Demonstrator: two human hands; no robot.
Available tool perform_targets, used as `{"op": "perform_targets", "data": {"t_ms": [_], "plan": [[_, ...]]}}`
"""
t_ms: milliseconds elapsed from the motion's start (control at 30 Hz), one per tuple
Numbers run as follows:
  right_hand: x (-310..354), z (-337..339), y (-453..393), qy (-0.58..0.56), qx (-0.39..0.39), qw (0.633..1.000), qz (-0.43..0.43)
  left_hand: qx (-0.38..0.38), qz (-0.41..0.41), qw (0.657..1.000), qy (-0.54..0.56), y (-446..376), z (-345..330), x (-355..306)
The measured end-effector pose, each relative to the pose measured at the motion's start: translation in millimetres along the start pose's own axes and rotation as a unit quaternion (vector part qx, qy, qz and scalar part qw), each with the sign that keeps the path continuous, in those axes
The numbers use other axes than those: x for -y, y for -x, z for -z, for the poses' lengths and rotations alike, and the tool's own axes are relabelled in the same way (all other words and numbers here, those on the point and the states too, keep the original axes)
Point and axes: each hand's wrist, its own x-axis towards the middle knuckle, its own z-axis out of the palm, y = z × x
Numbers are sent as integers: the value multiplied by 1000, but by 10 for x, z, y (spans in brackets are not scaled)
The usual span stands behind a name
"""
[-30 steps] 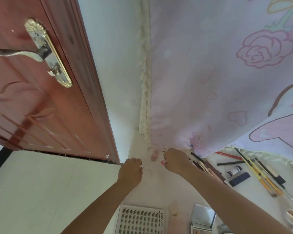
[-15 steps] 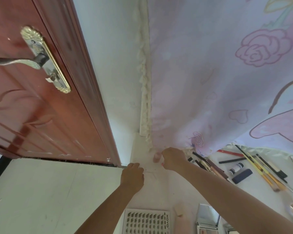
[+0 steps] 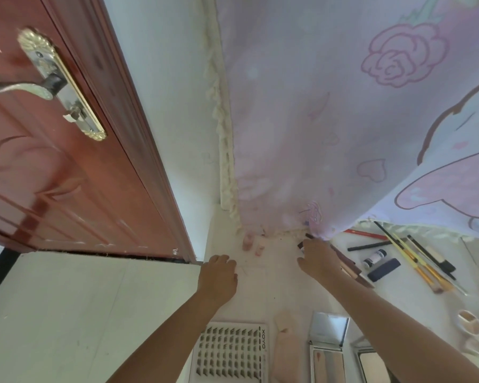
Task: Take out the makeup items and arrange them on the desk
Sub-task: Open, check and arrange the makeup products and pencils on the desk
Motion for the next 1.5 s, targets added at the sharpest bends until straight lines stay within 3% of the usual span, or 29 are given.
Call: {"op": "perform_targets", "data": {"t_ms": [267, 367, 467, 600, 733, 867, 1067, 1200, 1333, 1500], "plan": [[-182, -202, 18, -46, 19, 998, -41, 13, -16, 1000, 9, 226, -41, -206], [-207, -111, 56, -124, 8, 992, -23, 30, -28, 997, 68, 280, 92, -384], [-268, 172, 218, -203, -30, 978, 25, -11, -49, 989, 137, 241, 354, -661], [-385, 691, 598, -412, -56, 905, 84, -96, -55, 957, 268, 155, 773, -1063], [-466, 1115, 916, -466, -151, 858, 154, -180, -146, 903, 361, 235, 1124, -1381], [-461, 1470, 1012, -535, -231, 805, 111, -249, -245, 873, 341, 330, 1433, -1620], [-374, 2007, 1108, -507, -306, 793, 142, -343, -222, 816, 409, 310, 1866, -1788], [-322, 2180, 1219, -449, -380, 790, 175, -356, -196, 785, 469, 316, 2124, -1870], [-309, 2226, 1246, -423, -446, 764, 197, -325, -180, 785, 496, 352, 2312, -1922], [-319, 2179, 1211, -429, -460, 750, 205, -284, -149, 797, 511, 380, 2390, -1939]]}}
